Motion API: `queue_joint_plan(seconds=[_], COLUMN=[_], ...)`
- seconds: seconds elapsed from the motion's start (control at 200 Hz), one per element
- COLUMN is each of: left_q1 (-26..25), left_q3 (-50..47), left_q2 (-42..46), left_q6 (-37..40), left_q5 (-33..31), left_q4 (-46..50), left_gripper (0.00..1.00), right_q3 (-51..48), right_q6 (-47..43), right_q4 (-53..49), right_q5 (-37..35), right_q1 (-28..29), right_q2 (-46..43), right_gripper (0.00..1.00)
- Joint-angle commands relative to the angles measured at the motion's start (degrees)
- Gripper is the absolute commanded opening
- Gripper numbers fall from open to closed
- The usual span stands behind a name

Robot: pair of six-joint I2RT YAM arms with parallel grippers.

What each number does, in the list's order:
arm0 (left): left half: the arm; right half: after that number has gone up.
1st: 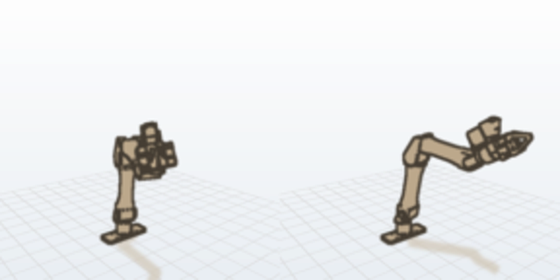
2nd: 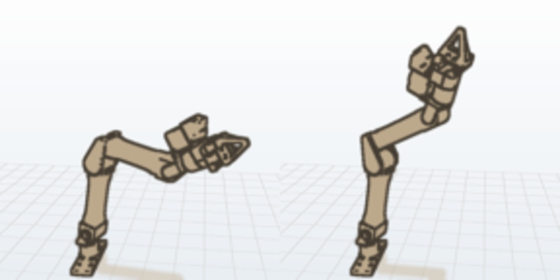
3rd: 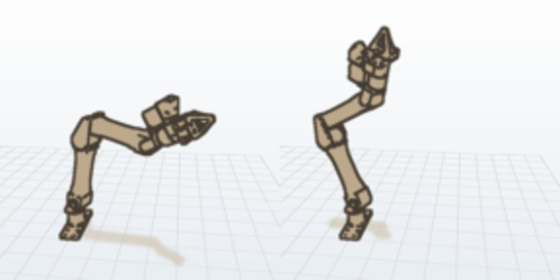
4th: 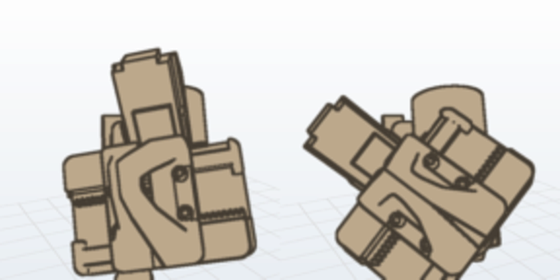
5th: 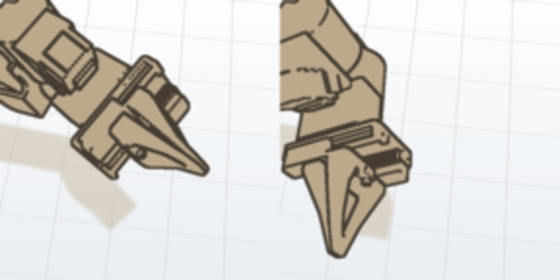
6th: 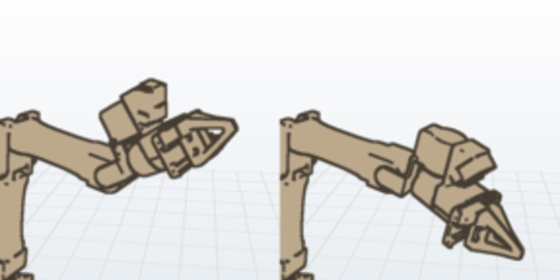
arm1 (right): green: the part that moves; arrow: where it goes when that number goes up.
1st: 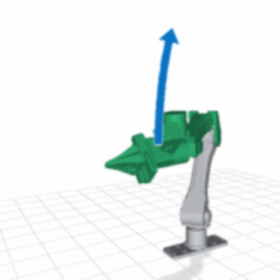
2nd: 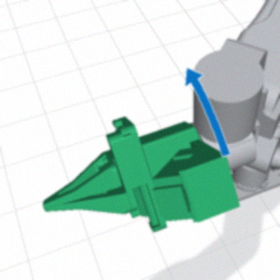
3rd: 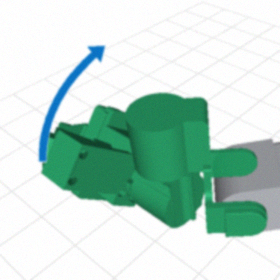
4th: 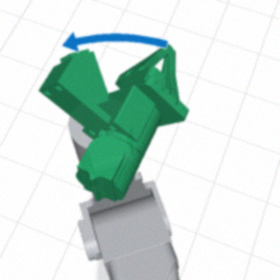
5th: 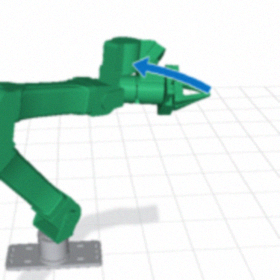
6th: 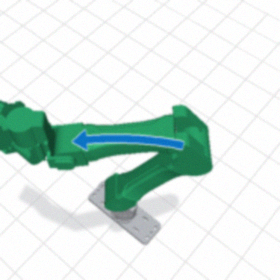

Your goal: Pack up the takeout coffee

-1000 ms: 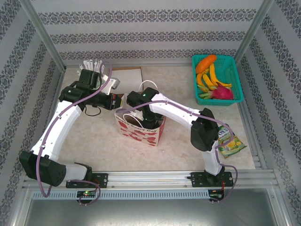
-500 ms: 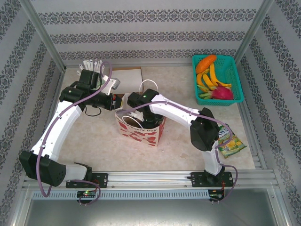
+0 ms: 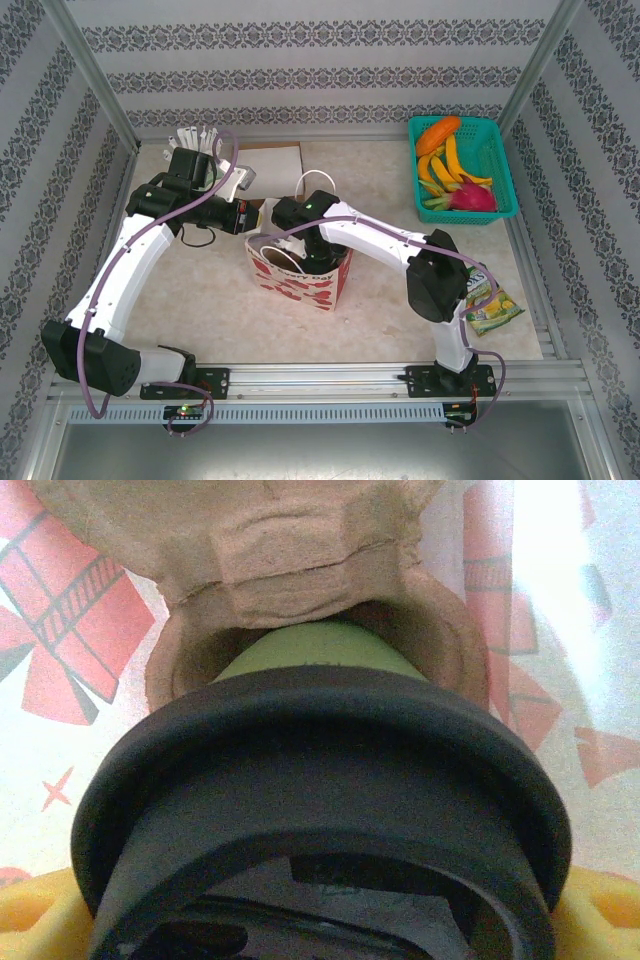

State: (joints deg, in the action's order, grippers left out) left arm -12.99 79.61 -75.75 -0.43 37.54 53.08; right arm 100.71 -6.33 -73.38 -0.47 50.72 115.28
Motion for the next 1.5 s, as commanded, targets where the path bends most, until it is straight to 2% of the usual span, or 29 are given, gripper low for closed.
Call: queue_joint_plan(seconds=[0.0, 1.294, 1.494], left_q1=[0.4, 0.5, 0.4], left_q3=[-0.5, -1.6, -1.5], left_q2=[0.6, 0.7, 1.0], left_q6=[0.3, -0.3, -0.6], left_q5=[2.0, 2.0, 2.0], left_q4=[-1.5, -2.2, -2.5], left_gripper=[0.00, 0.00, 0.00], right_q3=[-3.5, -5.5, -6.1], right_q6=[0.4, 0.2, 0.3], right_q4=[3.1, 5.7, 5.3], right_q5=[-0.7, -0.8, -2.8], right_q1=[-0.5, -1.4, -1.6], right_q2=[3.9, 4.9, 6.6], right_gripper=[0.59, 0.59, 0.58])
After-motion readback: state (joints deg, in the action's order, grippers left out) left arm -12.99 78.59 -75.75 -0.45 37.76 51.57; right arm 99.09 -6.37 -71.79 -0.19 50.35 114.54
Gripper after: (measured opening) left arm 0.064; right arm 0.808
